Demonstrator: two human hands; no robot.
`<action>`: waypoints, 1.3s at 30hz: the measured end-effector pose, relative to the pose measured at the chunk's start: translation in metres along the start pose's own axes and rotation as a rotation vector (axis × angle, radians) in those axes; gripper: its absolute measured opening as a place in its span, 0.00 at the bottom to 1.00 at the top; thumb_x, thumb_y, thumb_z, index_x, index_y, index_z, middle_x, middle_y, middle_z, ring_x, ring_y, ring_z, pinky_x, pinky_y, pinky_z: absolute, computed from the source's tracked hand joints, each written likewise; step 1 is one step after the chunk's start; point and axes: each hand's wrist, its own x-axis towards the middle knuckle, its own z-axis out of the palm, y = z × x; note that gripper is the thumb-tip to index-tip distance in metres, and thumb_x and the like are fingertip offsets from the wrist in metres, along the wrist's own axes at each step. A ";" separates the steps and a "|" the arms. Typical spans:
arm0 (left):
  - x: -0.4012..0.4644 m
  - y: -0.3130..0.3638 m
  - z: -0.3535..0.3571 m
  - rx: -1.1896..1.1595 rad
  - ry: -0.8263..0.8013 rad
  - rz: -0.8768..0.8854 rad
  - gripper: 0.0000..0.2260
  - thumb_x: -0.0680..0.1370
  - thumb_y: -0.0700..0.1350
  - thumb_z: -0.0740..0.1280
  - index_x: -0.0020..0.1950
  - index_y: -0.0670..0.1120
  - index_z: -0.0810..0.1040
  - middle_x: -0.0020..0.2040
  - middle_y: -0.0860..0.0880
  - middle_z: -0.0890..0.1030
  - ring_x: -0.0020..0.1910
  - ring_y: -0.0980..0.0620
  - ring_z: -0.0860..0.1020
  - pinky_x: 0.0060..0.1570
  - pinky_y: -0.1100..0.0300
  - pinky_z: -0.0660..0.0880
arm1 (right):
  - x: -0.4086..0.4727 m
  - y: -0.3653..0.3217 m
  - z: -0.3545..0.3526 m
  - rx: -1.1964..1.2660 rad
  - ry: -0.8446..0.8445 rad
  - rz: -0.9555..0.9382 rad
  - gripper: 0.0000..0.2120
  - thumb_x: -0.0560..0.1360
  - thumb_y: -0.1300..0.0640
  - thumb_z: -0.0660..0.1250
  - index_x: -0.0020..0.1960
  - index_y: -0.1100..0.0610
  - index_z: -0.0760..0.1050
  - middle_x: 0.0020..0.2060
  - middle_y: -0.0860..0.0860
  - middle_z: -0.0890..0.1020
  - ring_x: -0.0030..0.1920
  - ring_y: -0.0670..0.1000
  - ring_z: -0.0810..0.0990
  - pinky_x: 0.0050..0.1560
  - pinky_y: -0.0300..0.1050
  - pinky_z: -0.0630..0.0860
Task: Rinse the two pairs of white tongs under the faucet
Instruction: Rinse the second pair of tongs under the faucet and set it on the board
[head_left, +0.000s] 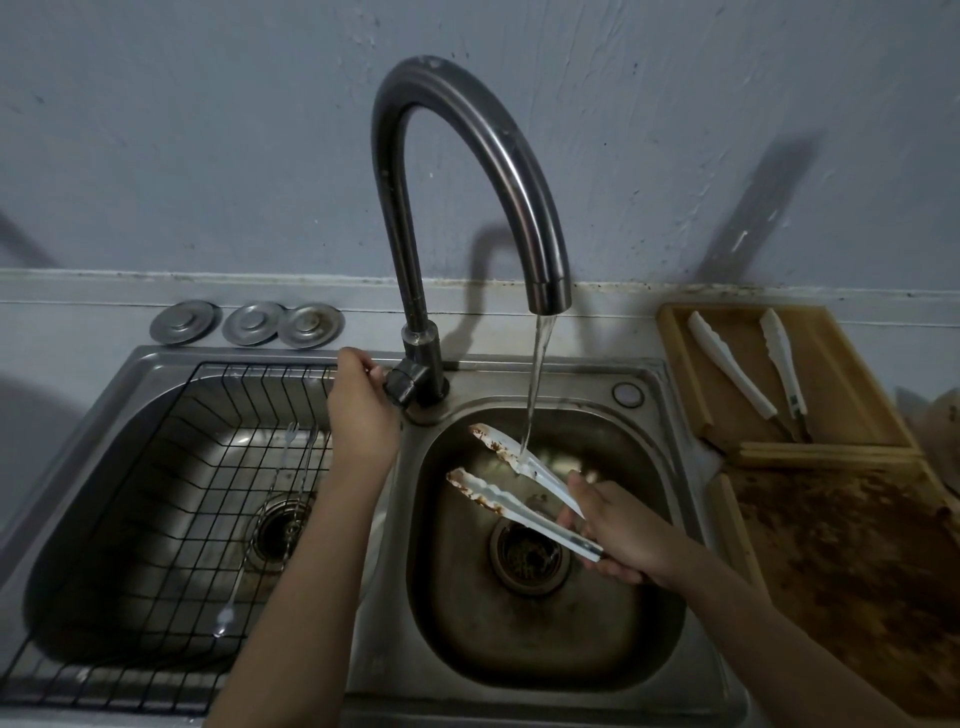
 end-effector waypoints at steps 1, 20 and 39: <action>0.001 0.002 0.001 0.002 -0.018 -0.003 0.04 0.80 0.38 0.53 0.47 0.43 0.65 0.41 0.46 0.74 0.34 0.54 0.69 0.30 0.65 0.60 | 0.000 0.000 0.000 0.003 -0.003 -0.004 0.25 0.80 0.42 0.47 0.43 0.60 0.71 0.20 0.53 0.73 0.14 0.46 0.63 0.16 0.32 0.57; -0.005 0.006 0.000 -0.082 -0.010 0.041 0.08 0.75 0.30 0.52 0.45 0.42 0.64 0.39 0.42 0.73 0.39 0.48 0.71 0.34 0.68 0.65 | 0.001 -0.001 0.000 0.010 -0.009 -0.024 0.24 0.80 0.43 0.47 0.41 0.60 0.71 0.18 0.51 0.73 0.13 0.45 0.62 0.16 0.31 0.56; -0.073 0.016 0.007 -0.007 -0.072 0.026 0.36 0.71 0.58 0.67 0.70 0.38 0.61 0.70 0.38 0.64 0.70 0.42 0.63 0.70 0.45 0.61 | -0.008 -0.004 0.000 -0.001 -0.019 -0.003 0.25 0.80 0.42 0.46 0.42 0.60 0.71 0.19 0.52 0.73 0.13 0.46 0.62 0.16 0.33 0.57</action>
